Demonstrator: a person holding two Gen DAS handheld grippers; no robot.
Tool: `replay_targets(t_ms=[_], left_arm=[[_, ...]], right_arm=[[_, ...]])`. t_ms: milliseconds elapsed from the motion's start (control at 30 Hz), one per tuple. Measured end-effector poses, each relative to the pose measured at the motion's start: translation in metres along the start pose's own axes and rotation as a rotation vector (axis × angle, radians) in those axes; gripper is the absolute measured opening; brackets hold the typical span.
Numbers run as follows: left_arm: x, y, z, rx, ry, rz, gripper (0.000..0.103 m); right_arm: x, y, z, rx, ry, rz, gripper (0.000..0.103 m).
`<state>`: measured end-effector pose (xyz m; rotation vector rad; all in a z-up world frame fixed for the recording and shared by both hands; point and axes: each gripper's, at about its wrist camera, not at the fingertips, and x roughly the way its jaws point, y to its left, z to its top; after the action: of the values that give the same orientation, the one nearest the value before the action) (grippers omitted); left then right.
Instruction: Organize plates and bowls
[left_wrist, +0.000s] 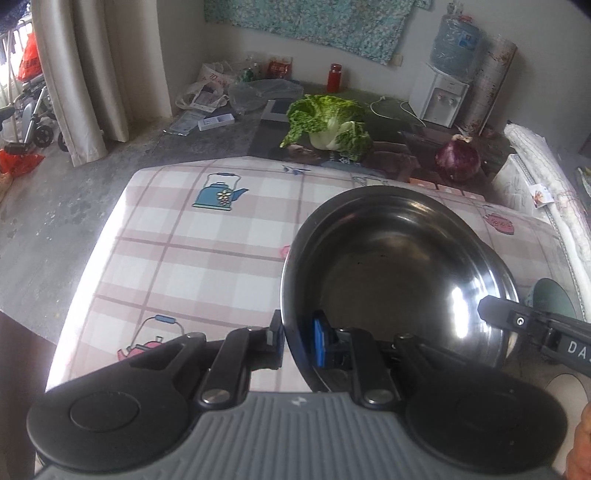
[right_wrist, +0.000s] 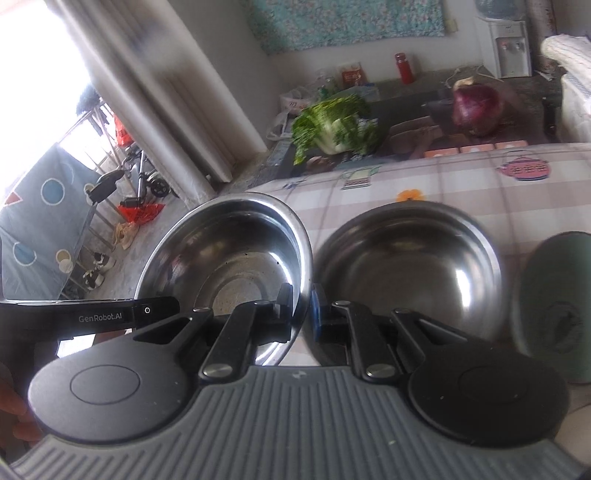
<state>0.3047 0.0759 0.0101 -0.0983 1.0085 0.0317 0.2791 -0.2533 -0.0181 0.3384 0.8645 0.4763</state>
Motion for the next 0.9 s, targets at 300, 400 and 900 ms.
replay_targets(t_ms=[300,400,900], left_arm=[[0.026,-0.064,0.005,0.065,0.033,-0.040,0.017],[0.036,-0.076,0.006,0.079,0.048,-0.046,0.017],[0.054,-0.084,0.006,0.113,0.051,-0.012,0.019]], right_arm=[[-0.031,-0.062,0.002,0.061,-0.027,-0.074,0.009],[-0.031,-0.079,0.002,0.082,-0.022,-0.089,0.009],[-0.007,-0.098,0.003,0.095,0.006,-0.116,0.018]])
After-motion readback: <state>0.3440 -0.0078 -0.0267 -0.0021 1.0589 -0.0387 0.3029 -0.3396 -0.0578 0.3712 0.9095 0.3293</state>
